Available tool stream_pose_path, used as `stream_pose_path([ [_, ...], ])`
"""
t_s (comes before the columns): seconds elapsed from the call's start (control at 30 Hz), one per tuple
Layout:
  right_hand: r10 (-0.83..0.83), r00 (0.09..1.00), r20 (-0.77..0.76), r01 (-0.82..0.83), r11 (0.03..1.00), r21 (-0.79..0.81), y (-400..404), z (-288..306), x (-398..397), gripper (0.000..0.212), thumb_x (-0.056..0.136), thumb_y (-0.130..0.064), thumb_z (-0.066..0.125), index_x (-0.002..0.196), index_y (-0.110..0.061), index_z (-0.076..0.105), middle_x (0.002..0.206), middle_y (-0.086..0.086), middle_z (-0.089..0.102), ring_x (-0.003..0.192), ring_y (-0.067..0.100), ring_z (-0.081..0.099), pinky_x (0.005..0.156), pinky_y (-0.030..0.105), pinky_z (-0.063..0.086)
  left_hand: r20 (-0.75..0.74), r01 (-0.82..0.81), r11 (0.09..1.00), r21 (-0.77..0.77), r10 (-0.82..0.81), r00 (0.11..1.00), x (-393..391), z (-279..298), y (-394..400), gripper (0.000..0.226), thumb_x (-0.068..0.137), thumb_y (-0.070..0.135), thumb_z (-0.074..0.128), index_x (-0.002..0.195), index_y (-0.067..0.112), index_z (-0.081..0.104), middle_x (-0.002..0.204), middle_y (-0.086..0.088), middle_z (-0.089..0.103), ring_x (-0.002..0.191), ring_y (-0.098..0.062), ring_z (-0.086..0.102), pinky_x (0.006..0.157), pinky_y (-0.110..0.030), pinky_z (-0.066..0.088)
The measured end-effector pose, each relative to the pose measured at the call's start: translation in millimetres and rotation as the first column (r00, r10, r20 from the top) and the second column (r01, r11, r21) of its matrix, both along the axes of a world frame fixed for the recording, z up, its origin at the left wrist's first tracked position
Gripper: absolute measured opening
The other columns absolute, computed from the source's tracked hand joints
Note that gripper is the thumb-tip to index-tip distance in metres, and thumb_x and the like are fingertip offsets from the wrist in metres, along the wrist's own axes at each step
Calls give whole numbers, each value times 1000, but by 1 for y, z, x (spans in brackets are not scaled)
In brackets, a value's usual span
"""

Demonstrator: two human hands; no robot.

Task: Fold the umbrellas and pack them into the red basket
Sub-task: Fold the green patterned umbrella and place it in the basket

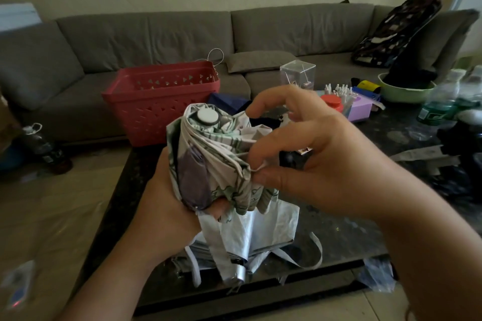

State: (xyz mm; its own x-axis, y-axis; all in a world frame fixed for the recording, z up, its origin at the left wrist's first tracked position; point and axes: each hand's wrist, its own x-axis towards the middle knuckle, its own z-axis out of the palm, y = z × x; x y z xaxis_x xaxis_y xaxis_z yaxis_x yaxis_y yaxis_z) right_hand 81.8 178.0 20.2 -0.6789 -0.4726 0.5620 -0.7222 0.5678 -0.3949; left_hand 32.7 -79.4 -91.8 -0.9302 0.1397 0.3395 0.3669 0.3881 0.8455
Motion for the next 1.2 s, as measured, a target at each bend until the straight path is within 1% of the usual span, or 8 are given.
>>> stream_pose_path([
  [0.2,-92,992,-86,105,980,167,-1,2,-2,12,81,-46,74,89,-37,77,136,-2,54,133,27,45,101,39,44,-50,-109,991,-78,105,993,13,8,5,77,74,8,90,126,48,49,103,29,70,98,22,62,87,-19,55],
  [0.3,-107,983,-150,138,968,209,-6,-1,-1,12,79,-45,75,81,-33,77,127,0,56,132,30,45,95,53,49,-51,-75,991,-109,70,996,8,13,-1,96,77,6,86,129,72,40,112,46,63,103,19,63,89,-13,53],
  [0.4,-65,981,-180,109,964,244,-15,-4,2,9,81,-41,80,85,-33,79,125,0,54,133,30,43,93,55,48,-37,-9,996,-84,6,999,3,13,-3,95,71,19,96,144,52,46,128,22,69,117,-3,68,99,-39,58],
  [0.57,-76,996,-53,79,995,59,-11,0,5,24,95,-48,62,97,-35,82,131,-6,53,130,21,46,104,25,37,-33,-31,998,-55,29,999,0,10,-3,101,63,30,100,150,29,50,134,18,67,120,2,65,103,-35,57],
  [0.7,-253,965,-68,252,967,-27,-13,-1,-1,17,91,-50,67,94,-39,80,119,-10,56,117,18,50,96,8,30,-97,-154,987,-42,149,984,7,14,-2,100,69,18,93,124,81,39,111,50,61,101,22,62,90,-25,55],
  [0.9,-282,959,-33,284,951,122,-22,-3,2,18,81,-56,63,90,-46,75,118,-12,51,124,21,44,96,48,48,-156,-202,974,-103,185,970,13,15,0,77,73,12,87,111,63,44,96,31,66,89,22,61,77,-16,49],
  [1.03,-311,943,-119,328,930,169,-27,-8,2,21,85,-53,60,86,-40,77,117,-9,53,127,27,45,95,60,47,-105,-146,982,-118,134,985,4,10,-4,99,68,10,97,133,60,42,111,46,61,100,16,63,86,-30,59],
  [1.2,-365,920,-144,374,926,41,-30,-21,-9,12,86,-39,71,82,-32,80,105,-14,60,121,26,50,90,58,48,-132,-159,975,-153,139,981,5,13,-1,103,69,11,98,135,58,34,97,67,45,87,38,48,67,6,40],
])
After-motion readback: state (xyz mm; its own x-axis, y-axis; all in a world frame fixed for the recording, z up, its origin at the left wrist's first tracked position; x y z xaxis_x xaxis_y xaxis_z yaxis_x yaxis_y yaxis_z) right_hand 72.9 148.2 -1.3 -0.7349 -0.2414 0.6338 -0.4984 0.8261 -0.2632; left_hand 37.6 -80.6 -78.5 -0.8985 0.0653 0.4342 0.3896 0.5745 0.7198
